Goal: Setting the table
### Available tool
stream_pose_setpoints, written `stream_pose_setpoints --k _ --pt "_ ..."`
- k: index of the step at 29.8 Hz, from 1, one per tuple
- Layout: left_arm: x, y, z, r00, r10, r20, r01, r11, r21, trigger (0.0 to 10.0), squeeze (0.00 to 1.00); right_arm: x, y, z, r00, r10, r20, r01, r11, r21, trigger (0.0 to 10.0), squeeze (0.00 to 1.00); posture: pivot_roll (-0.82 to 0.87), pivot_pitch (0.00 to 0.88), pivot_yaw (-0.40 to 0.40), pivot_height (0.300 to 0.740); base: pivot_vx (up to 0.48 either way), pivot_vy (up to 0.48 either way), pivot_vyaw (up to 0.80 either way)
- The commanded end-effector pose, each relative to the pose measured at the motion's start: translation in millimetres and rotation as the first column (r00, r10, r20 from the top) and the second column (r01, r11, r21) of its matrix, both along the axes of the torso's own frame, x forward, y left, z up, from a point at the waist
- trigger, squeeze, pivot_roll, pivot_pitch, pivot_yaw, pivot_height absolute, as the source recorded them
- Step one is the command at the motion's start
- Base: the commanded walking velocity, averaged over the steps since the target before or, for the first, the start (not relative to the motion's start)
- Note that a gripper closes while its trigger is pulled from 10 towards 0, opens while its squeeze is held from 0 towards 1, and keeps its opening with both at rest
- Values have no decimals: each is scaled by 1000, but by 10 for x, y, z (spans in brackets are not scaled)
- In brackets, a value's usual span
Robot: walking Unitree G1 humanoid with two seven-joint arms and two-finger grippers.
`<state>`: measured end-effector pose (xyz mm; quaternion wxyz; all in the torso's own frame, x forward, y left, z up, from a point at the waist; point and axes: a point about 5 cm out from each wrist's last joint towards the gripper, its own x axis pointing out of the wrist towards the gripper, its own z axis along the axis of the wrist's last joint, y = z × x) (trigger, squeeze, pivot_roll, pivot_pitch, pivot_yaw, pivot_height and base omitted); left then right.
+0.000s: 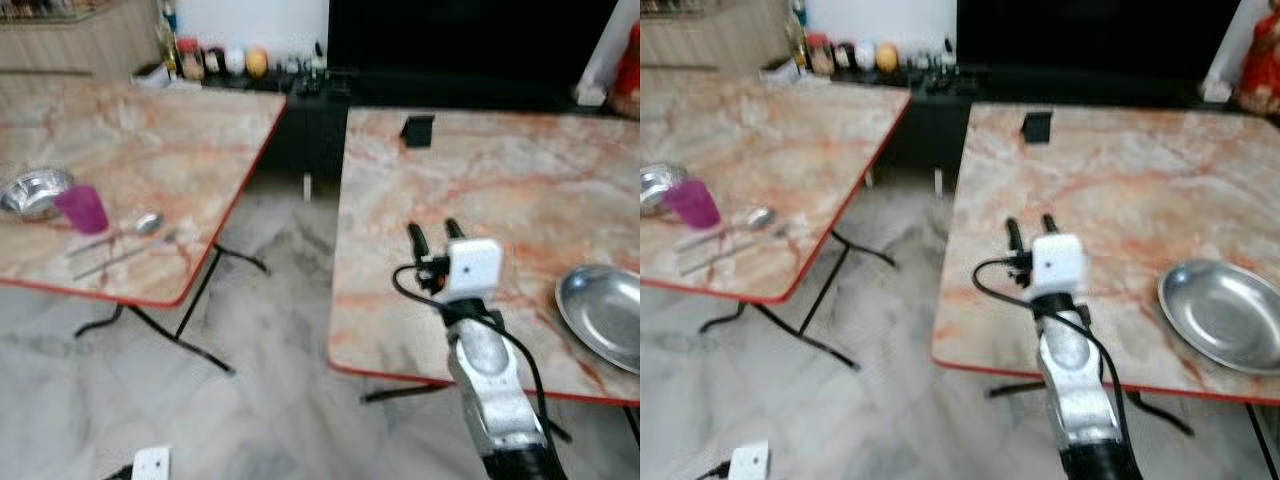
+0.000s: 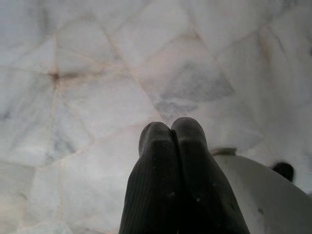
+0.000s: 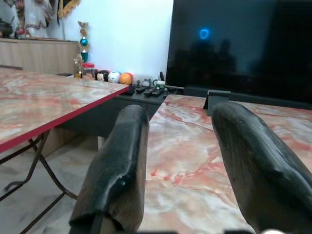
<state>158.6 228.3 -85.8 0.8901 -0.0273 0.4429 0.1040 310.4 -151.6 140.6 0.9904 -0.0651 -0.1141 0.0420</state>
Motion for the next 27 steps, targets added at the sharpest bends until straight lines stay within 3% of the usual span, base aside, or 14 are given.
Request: stream_pose_setpoints --k 1,14,27 --pt "-18 -46 -22 1000 3 -16 -3 1000 -16 10000 0 -13 -70 -3 1000 -20 0 20 1000 1 10000 0 -91 0 19 732 0 281 0" --pt "-14 -42 -20 1000 1 -15 -1 1000 -17 10000 0 14 -9 19 1000 -3 7 3 1000 6 10000 0 -91 0 22 732 0 282 0" --pt "-26 -47 -25 1000 -6 -18 5 1000 -19 10000 0 30 24 -126 998 16 -60 -14 999 37 10000 0 -95 0 25 732 0 281 0"
